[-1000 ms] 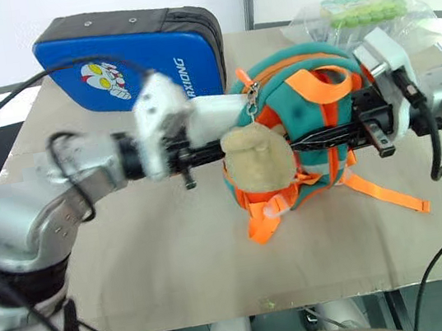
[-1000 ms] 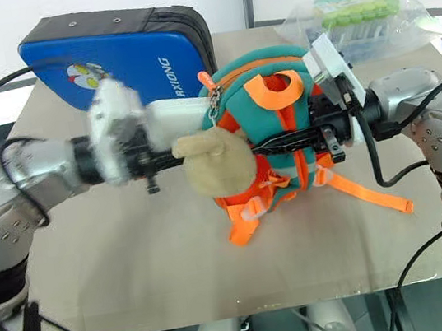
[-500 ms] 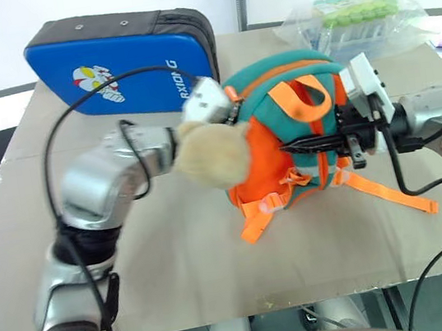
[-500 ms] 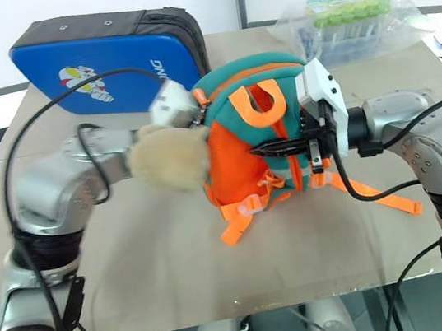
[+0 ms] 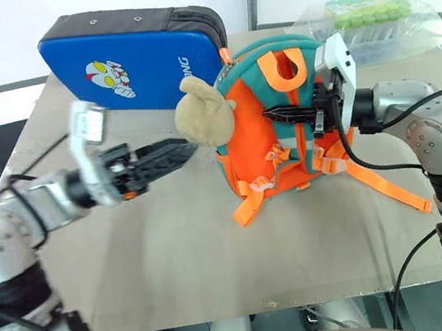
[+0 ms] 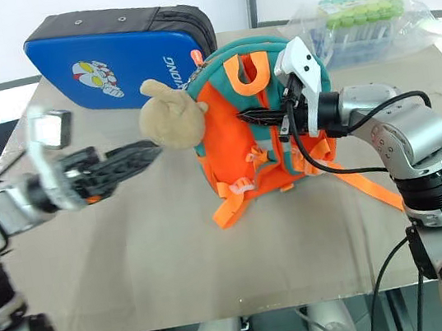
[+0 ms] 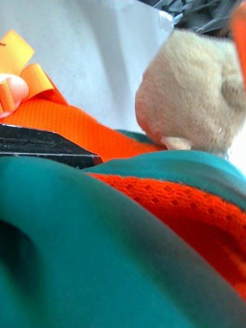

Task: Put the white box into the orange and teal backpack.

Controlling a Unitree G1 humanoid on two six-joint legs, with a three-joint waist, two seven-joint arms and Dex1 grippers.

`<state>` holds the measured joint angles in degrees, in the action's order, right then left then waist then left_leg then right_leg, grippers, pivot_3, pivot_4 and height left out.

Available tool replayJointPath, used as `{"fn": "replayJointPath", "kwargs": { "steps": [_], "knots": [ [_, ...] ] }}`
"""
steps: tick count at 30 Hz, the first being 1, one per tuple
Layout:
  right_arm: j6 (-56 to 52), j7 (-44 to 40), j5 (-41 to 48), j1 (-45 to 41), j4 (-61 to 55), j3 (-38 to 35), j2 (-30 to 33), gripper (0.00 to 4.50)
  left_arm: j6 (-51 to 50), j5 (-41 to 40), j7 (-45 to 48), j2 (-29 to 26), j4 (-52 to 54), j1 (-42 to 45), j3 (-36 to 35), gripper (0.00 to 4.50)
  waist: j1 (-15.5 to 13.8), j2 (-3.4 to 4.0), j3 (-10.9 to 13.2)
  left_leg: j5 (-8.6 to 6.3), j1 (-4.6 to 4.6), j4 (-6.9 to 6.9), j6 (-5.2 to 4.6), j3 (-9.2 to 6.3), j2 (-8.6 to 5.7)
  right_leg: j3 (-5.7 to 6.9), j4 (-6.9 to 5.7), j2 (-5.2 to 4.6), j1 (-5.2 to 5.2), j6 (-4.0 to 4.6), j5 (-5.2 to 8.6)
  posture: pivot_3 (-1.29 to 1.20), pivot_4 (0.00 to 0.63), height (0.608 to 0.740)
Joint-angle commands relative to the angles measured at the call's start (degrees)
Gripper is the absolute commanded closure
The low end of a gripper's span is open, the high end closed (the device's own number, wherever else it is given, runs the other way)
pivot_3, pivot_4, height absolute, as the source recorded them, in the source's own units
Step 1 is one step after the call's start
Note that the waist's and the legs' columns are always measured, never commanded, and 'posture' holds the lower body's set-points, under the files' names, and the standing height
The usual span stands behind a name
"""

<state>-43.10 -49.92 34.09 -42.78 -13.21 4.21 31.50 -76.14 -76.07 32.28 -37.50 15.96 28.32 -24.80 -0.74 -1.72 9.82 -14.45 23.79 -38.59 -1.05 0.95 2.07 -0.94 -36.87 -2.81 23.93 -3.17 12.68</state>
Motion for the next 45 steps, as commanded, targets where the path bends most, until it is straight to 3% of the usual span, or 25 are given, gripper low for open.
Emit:
{"fn": "replayJointPath", "kwargs": {
  "steps": [1, 6, 11, 15, 18, 20, 22, 27, 36, 43, 45],
  "knots": [
    [1.7, -1.1, 0.3, 0.8, -2.7, -1.1, 0.9, 4.5, 3.2, -5.2, -10.0, 2.3, 2.9, 2.2, 0.1, 0.06, 0.3, 0.0, 0.0, 0.0, -0.02, 0.0, 0.0, -0.01, 0.0, 0.0, -0.02, 0.02, 0.0, 0.0, 0.0, 0.0, 0.15, 0.74],
    [2.6, -1.5, -0.4, 3.0, -3.3, -1.4, 2.2, 4.5, 8.5, -20.2, -23.0, 4.7, -0.3, 4.3, 2.1, 0.06, 0.5, 0.01, 0.0, 0.01, -0.16, 0.12, 0.01, -0.07, 0.02, 0.1, -0.24, 0.19, 0.02, 0.05, 0.0, 0.0, 0.15, 0.74],
    [2.9, -0.8, -0.5, 4.6, -3.8, -2.2, 3.1, 4.5, 13.9, -31.6, -32.3, 2.4, -2.4, 2.9, 4.7, 0.06, 0.5, 0.0, 0.0, 0.01, -0.17, 0.1, 0.01, -0.16, -0.01, -0.01, -0.24, 0.13, 0.02, 0.04, -0.01, 0.0, 0.15, 0.74],
    [2.6, 0.3, -0.1, 5.3, -3.9, -3.4, 3.4, 4.5, 17.5, -35.6, -37.3, 1.5, -3.8, 1.4, 7.1, 1.28, 0.1, 0.0, 0.0, 0.01, -0.15, 0.08, 0.01, -0.12, -0.11, -0.06, -0.16, 0.09, 0.0, 0.03, -0.01, 0.0, 0.15, 0.74],
    [1.9, 1.2, 0.3, 5.8, -4.3, -4.2, 3.6, 4.5, 19.9, -36.9, -38.5, 2.2, -3.8, 0.7, 7.4, 2.71, -0.1, 0.0, 0.0, 0.01, -0.14, 0.08, 0.02, -0.01, -0.14, 0.02, -0.15, 0.09, -0.01, 0.04, -0.01, 0.0, 0.15, 0.74],
    [1.2, 2.3, 0.9, 6.1, -4.6, -5.3, 3.7, 4.5, 21.0, -36.9, -38.6, 2.9, -4.0, -0.3, 6.8, 3.44, -0.1, 0.0, 0.0, 0.01, -0.12, 0.09, 0.02, -0.02, -0.15, 0.06, -0.15, 0.09, -0.01, 0.04, -0.01, 0.0, 0.15, 0.74],
    [-0.6, 5.1, 3.1, 5.7, -4.4, -7.8, 2.1, 4.5, 21.7, -36.9, -38.3, 2.9, -4.3, -1.9, 5.8, 3.89, 0.0, 0.01, 0.0, 0.01, -0.13, 0.09, 0.02, 0.0, -0.15, 0.05, -0.15, 0.1, -0.01, 0.04, -0.01, 0.0, 0.15, 0.74],
    [-4.9, 17.9, 12.0, 0.5, -1.8, -17.8, -5.5, 4.5, 22.3, -33.2, -36.7, 1.5, -5.4, -9.8, 4.2, 4.04, 0.5, 0.03, 0.0, 0.02, -0.16, 0.1, 0.02, 0.06, -0.13, 0.0, -0.17, 0.12, -0.01, 0.04, -0.01, 0.0, 0.15, 0.74],
    [0.0, 35.7, 10.0, -2.0, 3.5, -28.4, -8.1, 4.5, 31.0, -20.5, -48.5, 8.2, -6.5, -21.6, 5.1, 4.05, -0.3, 0.01, -0.1, 0.01, -0.04, 0.12, 0.01, 0.03, -0.29, 0.05, 0.03, -0.04, -0.04, 0.03, -0.01, 0.0, 0.15, 0.74],
    [1.8, 36.5, 10.3, 0.0, -1.2, -27.7, -5.6, 4.5, 33.9, -15.0, -54.6, 14.1, -6.2, -22.2, 8.5, 4.1, -0.4, 0.02, -0.1, 0.01, -0.06, 0.14, 0.0, -0.07, -0.3, 0.13, -0.01, -0.04, -0.06, 0.04, -0.01, 0.0, 0.15, 0.74],
    [0.7, 35.5, 13.4, 0.3, -5.2, -27.7, -5.5, 4.5, 36.3, -8.8, -53.1, 13.7, -7.0, -19.6, 8.7, 4.1, -0.4, 0.02, -0.1, 0.01, -0.06, 0.13, -0.01, -0.08, -0.33, 0.14, 0.01, -0.04, -0.1, 0.04, -0.01, 0.0, 0.15, 0.74]
  ]
}}
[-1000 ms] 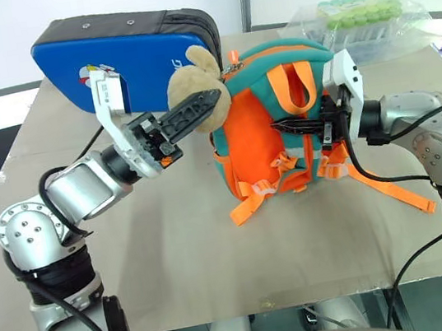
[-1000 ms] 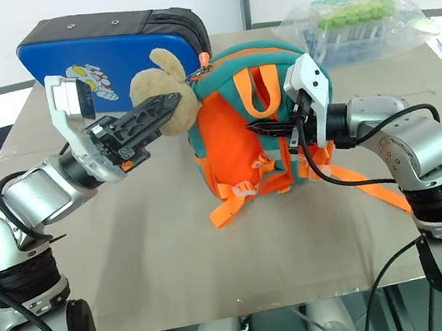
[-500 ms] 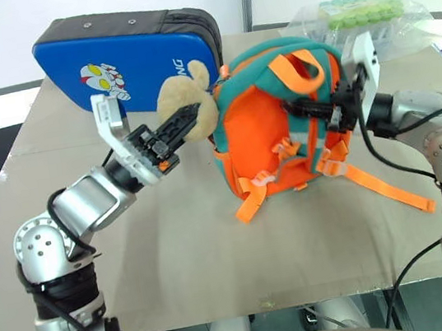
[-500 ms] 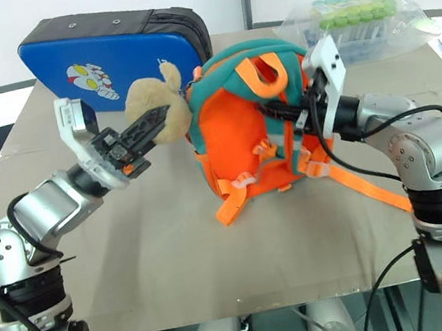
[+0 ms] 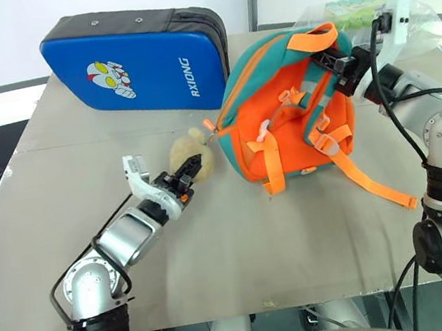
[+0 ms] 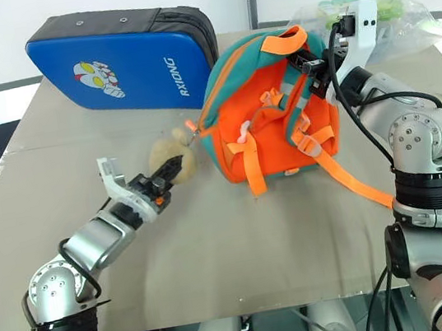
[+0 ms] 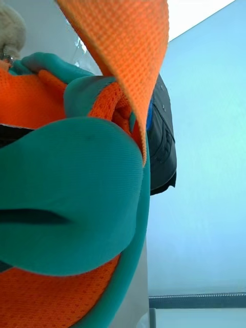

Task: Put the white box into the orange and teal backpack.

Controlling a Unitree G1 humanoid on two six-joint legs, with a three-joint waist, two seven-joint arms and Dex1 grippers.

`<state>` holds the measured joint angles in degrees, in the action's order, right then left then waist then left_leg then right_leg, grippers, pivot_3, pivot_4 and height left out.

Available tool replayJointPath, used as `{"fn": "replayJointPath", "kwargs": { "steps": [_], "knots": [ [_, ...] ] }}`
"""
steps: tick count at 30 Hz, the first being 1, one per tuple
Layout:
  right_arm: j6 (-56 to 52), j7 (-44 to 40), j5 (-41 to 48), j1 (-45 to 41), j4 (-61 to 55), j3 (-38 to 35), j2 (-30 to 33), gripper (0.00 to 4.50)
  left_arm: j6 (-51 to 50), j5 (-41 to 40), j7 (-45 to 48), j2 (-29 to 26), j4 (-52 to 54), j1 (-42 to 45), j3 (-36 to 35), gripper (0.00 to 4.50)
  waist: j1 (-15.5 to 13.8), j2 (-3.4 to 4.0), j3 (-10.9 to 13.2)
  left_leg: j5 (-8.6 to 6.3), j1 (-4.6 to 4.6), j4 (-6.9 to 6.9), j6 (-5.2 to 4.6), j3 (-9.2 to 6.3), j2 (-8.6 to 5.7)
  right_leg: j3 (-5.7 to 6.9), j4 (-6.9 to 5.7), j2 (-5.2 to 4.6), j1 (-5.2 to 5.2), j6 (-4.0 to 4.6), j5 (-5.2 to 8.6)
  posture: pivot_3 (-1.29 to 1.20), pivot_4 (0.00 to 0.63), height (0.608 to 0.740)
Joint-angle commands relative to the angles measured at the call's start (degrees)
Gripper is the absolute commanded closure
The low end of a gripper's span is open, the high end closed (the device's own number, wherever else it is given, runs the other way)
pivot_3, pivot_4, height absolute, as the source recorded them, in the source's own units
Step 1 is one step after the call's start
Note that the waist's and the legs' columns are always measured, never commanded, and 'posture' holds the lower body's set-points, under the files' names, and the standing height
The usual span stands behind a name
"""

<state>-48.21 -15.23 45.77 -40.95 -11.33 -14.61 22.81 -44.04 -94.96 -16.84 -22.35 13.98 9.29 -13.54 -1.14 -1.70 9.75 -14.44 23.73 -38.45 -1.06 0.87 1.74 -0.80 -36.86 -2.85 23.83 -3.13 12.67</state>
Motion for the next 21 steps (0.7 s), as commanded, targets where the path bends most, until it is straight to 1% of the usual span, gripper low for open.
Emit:
{"fn": "replayJointPath", "kwargs": {
  "steps": [1, 3, 5, 6, 8, 11, 15, 16, 17, 18, 19, 21],
  "knots": [
    [4.7, -0.8, 3.6, -1.1, -9.7, -8.4, 4.0, 4.5, 5.6, 13.6, -0.3, -2.5, -4.4, 1.1, -2.4, 4.1, 0.0, 0.01, 0.0, 0.0, 0.0, 0.0, 0.0, 0.0, -0.01, 0.0, 0.0, 0.0, 0.0, 0.0, 0.0, 0.0, 0.15, 0.74],
    [0.0, -5.3, 8.4, 2.2, -16.8, -5.8, 7.6, 4.5, 8.8, 16.8, 6.2, -3.4, -3.0, 6.4, -4.0, 4.1, -0.1, 0.05, 0.0, 0.01, 0.01, 0.01, -0.01, -0.03, -0.03, 0.03, 0.0, 0.02, 0.01, 0.0, 0.0, 0.0, 0.15, 0.74],
    [-1.7, -9.1, 7.5, 9.3, -23.9, -0.4, 11.7, 4.5, 9.7, 20.9, 13.2, -6.1, -1.8, 10.7, -3.3, 4.1, 0.2, 0.04, 0.0, 0.01, 0.05, 0.03, -0.01, -0.1, -0.03, 0.1, 0.05, 0.04, 0.01, 0.0, 0.01, 0.0, 0.15, 0.74],
    [-1.7, -9.5, 7.0, 12.2, -25.8, 1.4, 12.2, 4.5, 9.6, 24.0, 16.8, -7.8, -1.3, 11.4, -1.6, 4.11, 0.4, 0.02, 0.0, 0.01, 0.06, 0.05, -0.01, -0.11, -0.02, 0.12, 0.06, 0.04, 0.01, 0.0, 0.02, 0.0, 0.15, 0.74],
    [0.1, -9.5, 3.5, 16.8, -27.0, 4.5, 12.7, 4.5, 8.3, 28.3, 21.9, -9.6, -0.9, 11.0, 1.6, 4.12, 1.3, -0.02, -0.1, 0.0, -0.03, 0.17, -0.01, -0.06, 0.03, 0.02, 0.13, 0.11, 0.01, -0.01, 0.03, 0.0, 0.15, 0.74],
    [3.9, -10.4, -3.2, 20.9, -26.3, 8.5, 14.0, 4.5, 6.6, 32.0, 25.2, -9.6, -1.5, 9.2, 3.7, 4.12, 1.9, 0.15, -0.1, 0.0, -0.09, 0.17, -0.01, 0.11, 0.03, -0.19, 0.12, 0.09, 0.02, -0.03, 0.03, 0.0, 0.15, 0.74],
    [4.8, -10.6, -7.0, 21.4, -22.2, 8.2, 15.4, 4.5, 5.4, 38.9, 30.6, -11.4, -1.1, 5.5, 7.0, 4.12, 1.5, 0.09, -0.1, 0.0, -0.07, 0.08, -0.02, 0.05, 0.03, -0.15, 0.11, 0.1, 0.0, -0.03, 0.03, 0.0, 0.15, 0.74],
    [4.2, -11.6, -5.3, 20.9, -21.9, 6.6, 16.0, 4.5, 5.5, 39.0, 32.2, -11.6, -0.8, 4.4, 6.3, 4.12, 1.3, 0.08, -0.1, 0.0, -0.08, 0.05, -0.02, 0.04, 0.03, -0.13, 0.11, 0.1, -0.01, 0.01, 0.06, 0.0, 0.15, 0.74],
    [3.8, -12.5, -3.8, 20.6, -22.0, 5.2, 16.7, 3.8, 5.3, 38.9, 32.9, -11.7, -1.0, 3.4, 5.0, 3.62, 1.1, 0.08, -0.1, 0.01, -0.1, 0.03, -0.03, 0.03, 0.02, -0.14, 0.09, 0.1, -0.04, 0.19, 0.15, 0.0, 0.15, 0.74],
    [2.2, -14.1, -0.1, 20.7, -22.3, 2.6, 17.9, 3.59, 5.4, 39.1, 35.5, -13.0, -0.2, 1.8, 3.9, 3.11, 0.9, 0.08, -0.1, 0.01, -0.1, 0.02, -0.03, 0.03, 0.02, -0.15, 0.09, 0.1, -0.06, 0.21, 0.15, 0.0, 0.15, 0.74],
    [1.1, -15.3, 2.5, 20.8, -22.5, 0.9, 18.9, 3.06, 5.5, 39.4, 37.4, -14.0, 0.4, 0.7, 3.2, 2.69, 0.9, 0.08, -0.1, 0.01, -0.13, 0.01, -0.03, 0.03, 0.03, -0.16, 0.09, 0.1, -0.09, 0.21, 0.15, 0.0, 0.15, 0.74],
    [-1.6, -18.9, 8.6, 22.7, -23.3, -3.6, 22.4, 2.22, 4.6, 37.5, 40.5, -16.2, 3.3, -2.4, 0.2, 1.81, 0.9, 0.08, -0.1, 0.01, -0.12, 0.02, -0.03, 0.04, 0.05, -0.17, 0.09, 0.1, -0.07, 0.22, 0.16, 0.0, 0.15, 0.74]
  ]
}}
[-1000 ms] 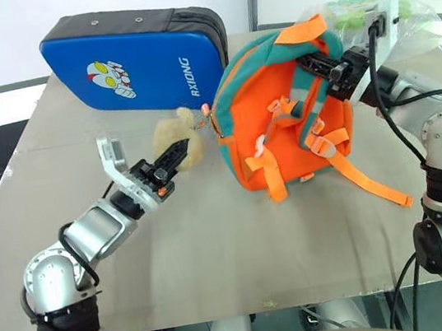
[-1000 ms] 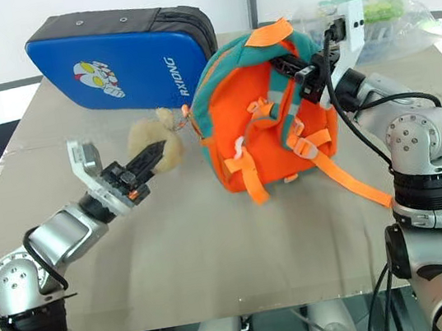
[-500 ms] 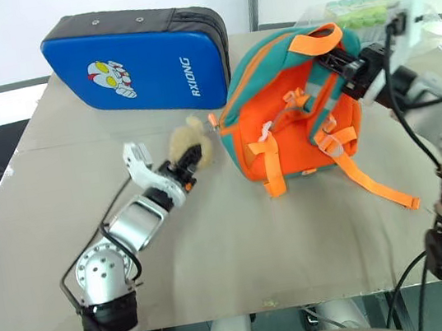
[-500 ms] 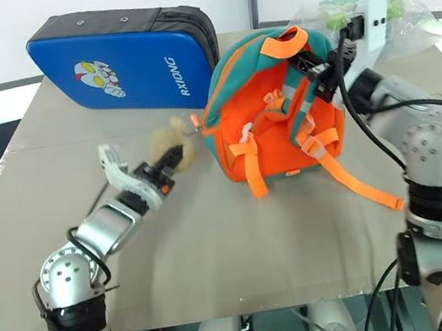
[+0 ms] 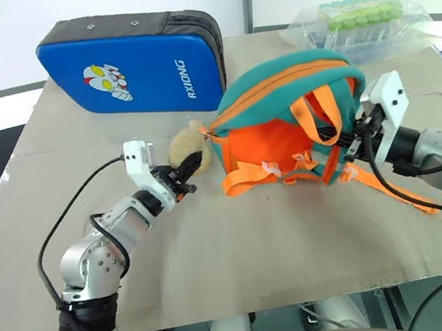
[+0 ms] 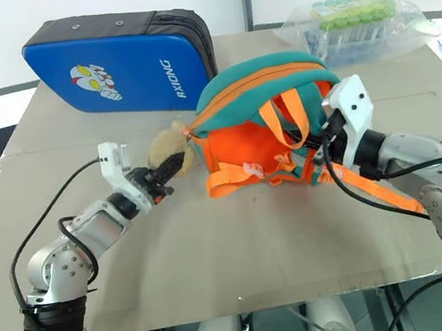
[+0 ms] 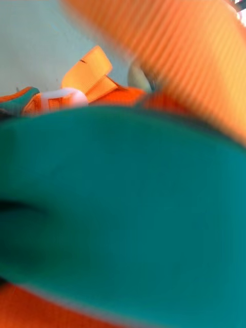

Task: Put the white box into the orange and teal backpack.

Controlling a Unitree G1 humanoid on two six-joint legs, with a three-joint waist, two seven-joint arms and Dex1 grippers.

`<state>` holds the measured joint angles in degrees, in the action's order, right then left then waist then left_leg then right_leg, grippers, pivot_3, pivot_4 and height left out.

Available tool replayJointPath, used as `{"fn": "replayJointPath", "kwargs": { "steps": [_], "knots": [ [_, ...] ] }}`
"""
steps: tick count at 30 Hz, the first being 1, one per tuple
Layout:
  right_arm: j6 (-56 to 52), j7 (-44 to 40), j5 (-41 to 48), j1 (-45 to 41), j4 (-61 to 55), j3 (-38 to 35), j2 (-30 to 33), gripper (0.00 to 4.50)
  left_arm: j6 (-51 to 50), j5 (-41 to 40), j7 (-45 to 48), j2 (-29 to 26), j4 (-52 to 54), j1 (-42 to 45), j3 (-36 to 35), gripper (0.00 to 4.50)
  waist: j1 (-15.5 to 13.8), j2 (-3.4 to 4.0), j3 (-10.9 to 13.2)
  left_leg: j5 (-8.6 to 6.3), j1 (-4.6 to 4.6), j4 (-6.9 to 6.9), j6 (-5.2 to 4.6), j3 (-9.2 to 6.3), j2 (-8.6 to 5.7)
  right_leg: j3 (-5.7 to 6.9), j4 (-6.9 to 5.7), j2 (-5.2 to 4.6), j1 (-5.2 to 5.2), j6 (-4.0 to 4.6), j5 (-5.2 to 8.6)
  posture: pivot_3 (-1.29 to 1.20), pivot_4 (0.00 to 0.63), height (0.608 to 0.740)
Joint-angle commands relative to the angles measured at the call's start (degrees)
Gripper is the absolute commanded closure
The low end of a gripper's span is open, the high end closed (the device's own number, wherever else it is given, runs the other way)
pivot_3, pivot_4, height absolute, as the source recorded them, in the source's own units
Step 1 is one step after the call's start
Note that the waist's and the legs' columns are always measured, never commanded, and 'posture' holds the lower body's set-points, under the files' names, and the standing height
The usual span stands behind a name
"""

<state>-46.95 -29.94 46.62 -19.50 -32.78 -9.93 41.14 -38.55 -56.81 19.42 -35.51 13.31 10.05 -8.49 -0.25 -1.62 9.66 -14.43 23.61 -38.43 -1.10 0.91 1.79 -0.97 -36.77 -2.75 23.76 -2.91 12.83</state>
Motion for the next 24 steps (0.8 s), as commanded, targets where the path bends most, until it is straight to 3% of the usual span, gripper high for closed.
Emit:
{"fn": "replayJointPath", "kwargs": {
  "steps": [1, 3, 4, 5, 10, 12, 19, 24],
  "knots": [
    [-4.4, -6.1, 10.8, 2.8, -2.3, -10.4, 6.2, 1.6, -1.5, -1.3, 6.0, -4.4, 5.8, -5.1, -6.1, 1.26, 0.0, 0.0, 0.0, 0.0, 0.04, 0.03, 0.0, -0.01, 0.05, 0.02, 0.03, 0.0, 0.02, 0.0, 0.0, 0.0, 0.15, 0.74],
    [-6.7, -9.3, 15.3, 6.3, -3.1, -14.4, 10.2, 0.66, -2.6, -2.7, 9.0, -6.4, 9.0, -8.9, -8.4, 0.31, -0.2, 0.0, 0.0, -0.01, 0.04, 0.09, 0.01, 0.0, 0.25, 0.05, 0.06, 0.0, 0.04, -0.03, -0.01, 0.0, 0.15, 0.74],
    [-7.5, -11.1, 16.1, 8.4, -3.3, -16.5, 12.3, 0.17, -2.7, -2.5, 11.2, -7.7, 10.7, -11.2, -9.6, 0.0, -0.4, 0.0, 0.0, -0.02, 0.07, 0.11, 0.01, 0.01, 0.28, 0.06, 0.07, 0.01, 0.07, -0.04, -0.01, 0.0, 0.15, 0.74],
    [-7.8, -12.6, 16.4, 10.6, -3.6, -18.4, 14.1, 0.07, -2.6, -2.2, 13.1, -8.7, 12.2, -13.6, -10.8, 0.0, -0.4, 0.0, 0.0, -0.02, 0.1, 0.13, 0.01, 0.02, 0.29, 0.07, 0.09, 0.02, 0.11, -0.05, -0.01, 0.0, 0.15, 0.74],
    [-4.2, -20.8, 9.8, 22.7, -3.9, -26.4, 18.5, 0.07, 4.9, 4.6, 25.5, -11.4, 17.8, -25.9, -14.8, 0.0, -0.5, 0.03, 0.0, -0.03, 0.05, 0.16, 0.01, 0.16, 0.31, 0.03, 0.23, 0.02, 0.09, 0.01, 0.04, 0.0, 0.15, 0.74],
    [1.6, -23.7, 1.2, 30.3, -3.8, -27.2, 18.2, 0.07, 7.5, 7.1, 28.4, -11.6, 18.7, -29.3, -16.0, 0.0, -0.6, -0.01, 0.0, -0.04, 0.02, 0.12, 0.01, 0.2, 0.31, 0.01, 0.24, 0.02, 0.05, 0.02, 0.04, 0.0, 0.15, 0.74],
    [21.1, -29.4, -15.6, 48.4, 2.9, -28.3, 9.0, 0.07, 12.6, 12.1, 33.4, -9.3, 19.6, -38.8, -19.0, 0.0, -0.5, -0.13, -0.1, -0.03, -0.1, 0.03, 0.0, 0.28, 0.38, -0.02, 0.24, -0.01, -0.04, -0.23, 0.17, 0.0, 0.15, 0.74],
    [27.9, -30.9, -18.6, 50.1, 5.9, -28.0, 6.4, 0.07, 13.1, 12.8, 34.2, -8.6, 19.2, -39.9, -20.0, 0.0, -0.4, -0.03, -0.2, -0.04, -0.14, 0.07, 0.01, 0.3, 0.43, -0.02, 0.22, 0.02, -0.02, -0.23, 0.17, 0.0, 0.15, 0.74]
  ]
}}
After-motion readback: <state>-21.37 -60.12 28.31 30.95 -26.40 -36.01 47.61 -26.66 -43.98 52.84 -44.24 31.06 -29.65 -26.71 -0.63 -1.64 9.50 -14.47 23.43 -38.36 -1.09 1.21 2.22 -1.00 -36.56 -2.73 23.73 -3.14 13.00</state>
